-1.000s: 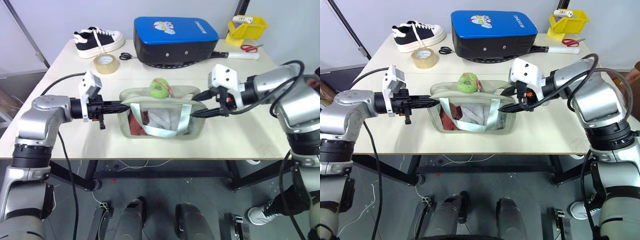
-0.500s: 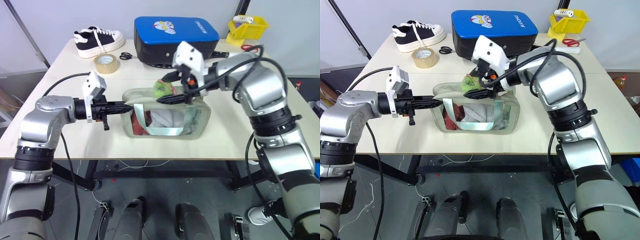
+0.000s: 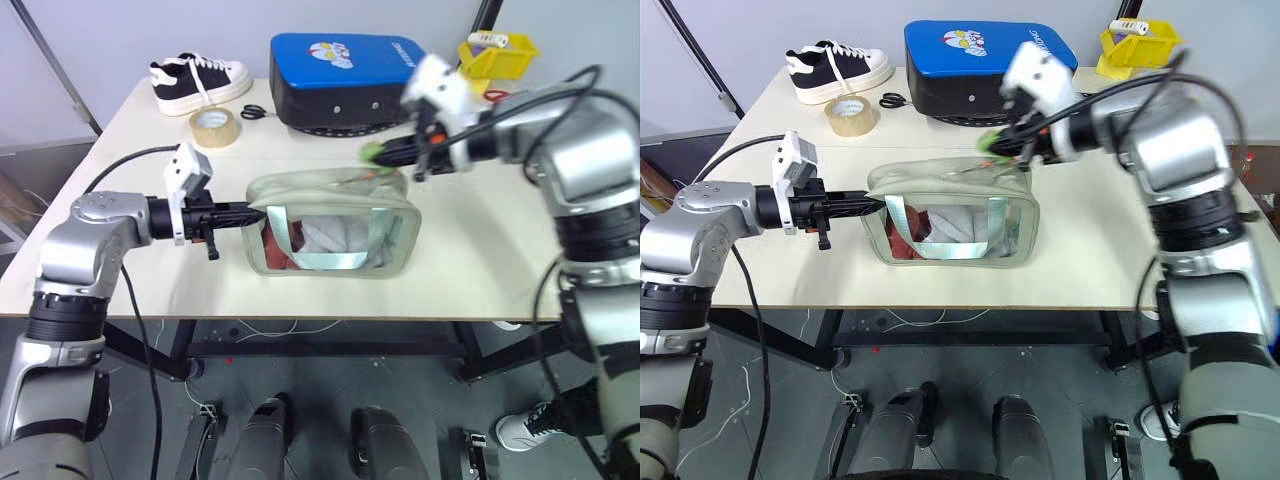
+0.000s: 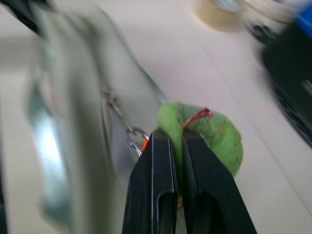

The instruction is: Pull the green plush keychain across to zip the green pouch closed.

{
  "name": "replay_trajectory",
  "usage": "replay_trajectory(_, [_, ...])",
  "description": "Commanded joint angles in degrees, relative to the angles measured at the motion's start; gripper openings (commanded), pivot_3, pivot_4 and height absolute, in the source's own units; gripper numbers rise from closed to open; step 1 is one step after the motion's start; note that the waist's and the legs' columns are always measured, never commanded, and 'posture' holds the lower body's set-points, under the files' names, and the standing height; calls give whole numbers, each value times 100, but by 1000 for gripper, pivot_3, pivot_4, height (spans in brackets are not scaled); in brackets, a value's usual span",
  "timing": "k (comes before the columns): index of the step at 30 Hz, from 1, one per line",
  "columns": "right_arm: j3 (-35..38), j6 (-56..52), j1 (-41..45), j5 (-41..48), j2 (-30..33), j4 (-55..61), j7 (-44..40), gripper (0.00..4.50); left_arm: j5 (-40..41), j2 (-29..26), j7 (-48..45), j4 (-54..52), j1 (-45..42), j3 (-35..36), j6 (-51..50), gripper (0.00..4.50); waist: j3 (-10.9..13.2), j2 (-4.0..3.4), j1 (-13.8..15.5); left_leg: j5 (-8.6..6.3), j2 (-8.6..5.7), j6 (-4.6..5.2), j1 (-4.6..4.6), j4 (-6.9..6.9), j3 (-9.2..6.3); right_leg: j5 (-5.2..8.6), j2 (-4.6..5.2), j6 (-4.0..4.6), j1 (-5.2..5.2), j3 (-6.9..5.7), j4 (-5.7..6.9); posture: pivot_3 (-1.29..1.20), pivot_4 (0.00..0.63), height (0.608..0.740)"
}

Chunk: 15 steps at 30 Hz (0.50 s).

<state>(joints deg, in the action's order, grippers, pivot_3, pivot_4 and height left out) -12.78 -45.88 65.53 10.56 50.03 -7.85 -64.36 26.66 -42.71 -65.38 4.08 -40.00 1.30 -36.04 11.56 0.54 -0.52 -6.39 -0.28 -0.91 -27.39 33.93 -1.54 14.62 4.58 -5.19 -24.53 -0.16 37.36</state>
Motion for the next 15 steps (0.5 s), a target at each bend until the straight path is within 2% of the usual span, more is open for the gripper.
replay_trajectory(1, [255,689,-353,-528,828,-190,61,38,78,-129,126,-87,70,277,-62,0,0,0,-13,-1,0,0,0,-1,0,0,0,0,0,0,-4,0,150,724])
replay_trajectory(4, [183,1304,-1032,-1013,1429,-395,312,38,143,-140,221,-151,159,326,-138,0,0,-1,-51,-2,3,2,3,-5,6,1,1,1,-1,3,-7,0,150,724])
replay_trajectory(7, [91,1635,-1910,-1329,1593,-145,587,38,222,-141,322,-229,224,388,-225,0,1,-4,-61,-2,8,3,4,-6,13,0,2,1,-6,10,-4,0,150,724])
replay_trajectory(11, [-32,1117,-3104,-1160,1002,960,920,38,328,-144,480,-421,355,443,-313,0,-1,-2,-49,-1,12,4,5,-9,10,0,-5,0,-4,9,-4,0,150,724])
replay_trajectory(15, [-297,787,-3706,-1225,340,1623,1228,38,458,-128,615,-634,491,478,-399,0,-2,-3,-60,-1,13,5,19,0,10,0,-11,-1,6,11,12,0,150,724])
